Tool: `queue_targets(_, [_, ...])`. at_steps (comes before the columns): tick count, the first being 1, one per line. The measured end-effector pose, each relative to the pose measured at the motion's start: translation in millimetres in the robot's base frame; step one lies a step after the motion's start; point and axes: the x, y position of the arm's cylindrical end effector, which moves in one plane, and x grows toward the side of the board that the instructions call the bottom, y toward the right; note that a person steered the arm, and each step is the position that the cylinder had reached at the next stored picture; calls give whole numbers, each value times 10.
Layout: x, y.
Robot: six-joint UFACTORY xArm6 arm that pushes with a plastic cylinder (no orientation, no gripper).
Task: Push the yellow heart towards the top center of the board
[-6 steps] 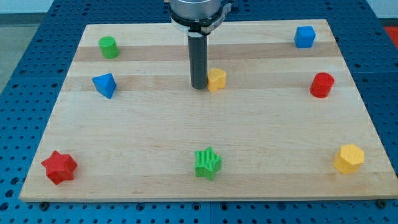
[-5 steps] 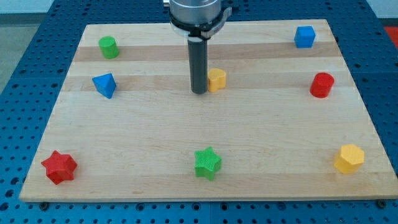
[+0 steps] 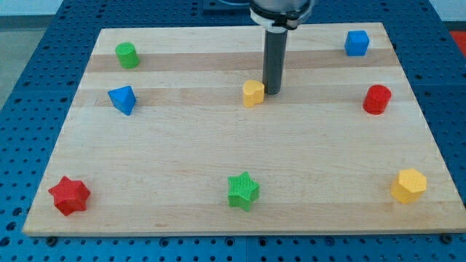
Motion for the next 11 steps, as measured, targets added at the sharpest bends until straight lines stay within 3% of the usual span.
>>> queue_targets(2, [17, 307])
queue_targets(3, [352, 360])
queue_targets(7, [377, -251])
queue_targets(8, [180, -426])
queue_targets(9, [-471, -475])
queue_targets(10, [-751, -475])
queue_targets(11, [-595, -475])
